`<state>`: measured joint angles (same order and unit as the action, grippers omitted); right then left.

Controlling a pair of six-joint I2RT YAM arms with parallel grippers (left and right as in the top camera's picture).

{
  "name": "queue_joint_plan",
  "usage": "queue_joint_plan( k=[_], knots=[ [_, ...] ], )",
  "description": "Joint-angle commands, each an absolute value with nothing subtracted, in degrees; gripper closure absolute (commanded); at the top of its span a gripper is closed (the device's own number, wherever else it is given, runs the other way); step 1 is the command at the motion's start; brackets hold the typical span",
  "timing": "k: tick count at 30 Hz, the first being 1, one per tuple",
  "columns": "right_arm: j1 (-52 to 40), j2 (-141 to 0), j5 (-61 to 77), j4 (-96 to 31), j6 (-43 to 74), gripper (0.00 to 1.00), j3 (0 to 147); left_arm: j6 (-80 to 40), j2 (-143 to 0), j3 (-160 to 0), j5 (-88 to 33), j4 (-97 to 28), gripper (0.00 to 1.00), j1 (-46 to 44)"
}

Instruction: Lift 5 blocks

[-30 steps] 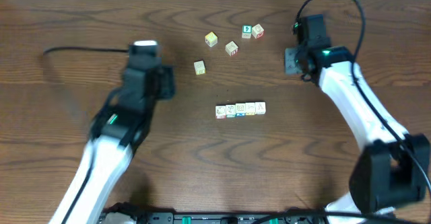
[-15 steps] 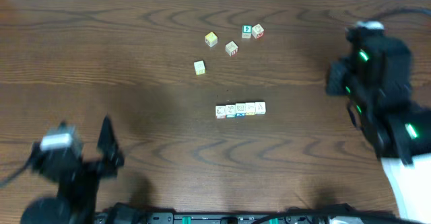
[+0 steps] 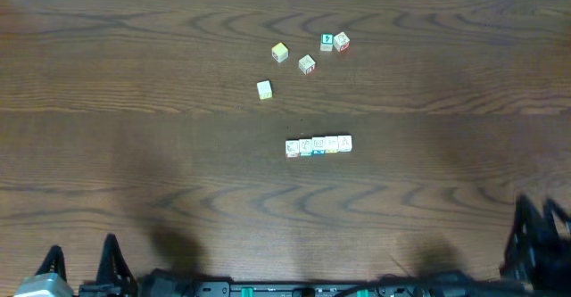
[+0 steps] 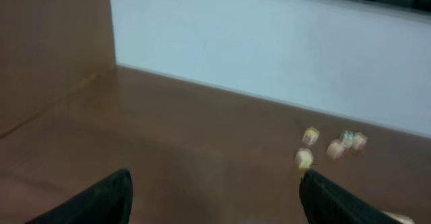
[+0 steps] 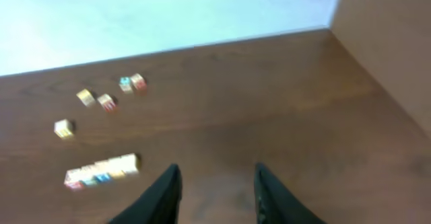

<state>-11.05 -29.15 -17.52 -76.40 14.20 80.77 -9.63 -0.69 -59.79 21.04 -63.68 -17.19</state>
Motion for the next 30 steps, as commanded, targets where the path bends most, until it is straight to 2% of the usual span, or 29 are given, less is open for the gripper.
queue_joint_plan(
  k=[1, 4, 14, 30],
  knots=[
    [-10.92, -26.22, -21.41, -78.83, 16.71, 0.44, 80.62, -10.81, -1.23, -62.81, 21.71, -66.02, 0.2, -17.04],
    [-10.92, -25.32, -21.43, -78.65, 16.69, 0.01, 80.62, -10.79, -1.23, -63.55, 21.74, -66.94, 0.2, -17.04],
    [-10.92, -25.39, -18.96, -83.37, 16.71, 0.01, 80.53, -10.92, -1.23, -63.55, 21.67, -75.66, 0.2, -17.04],
    [-10.92, -25.39, -21.45, -79.85, 16.71, 0.01, 79.96, -11.22, -1.26, -60.16, 21.69, -75.7, 0.2, -17.06]
  ],
)
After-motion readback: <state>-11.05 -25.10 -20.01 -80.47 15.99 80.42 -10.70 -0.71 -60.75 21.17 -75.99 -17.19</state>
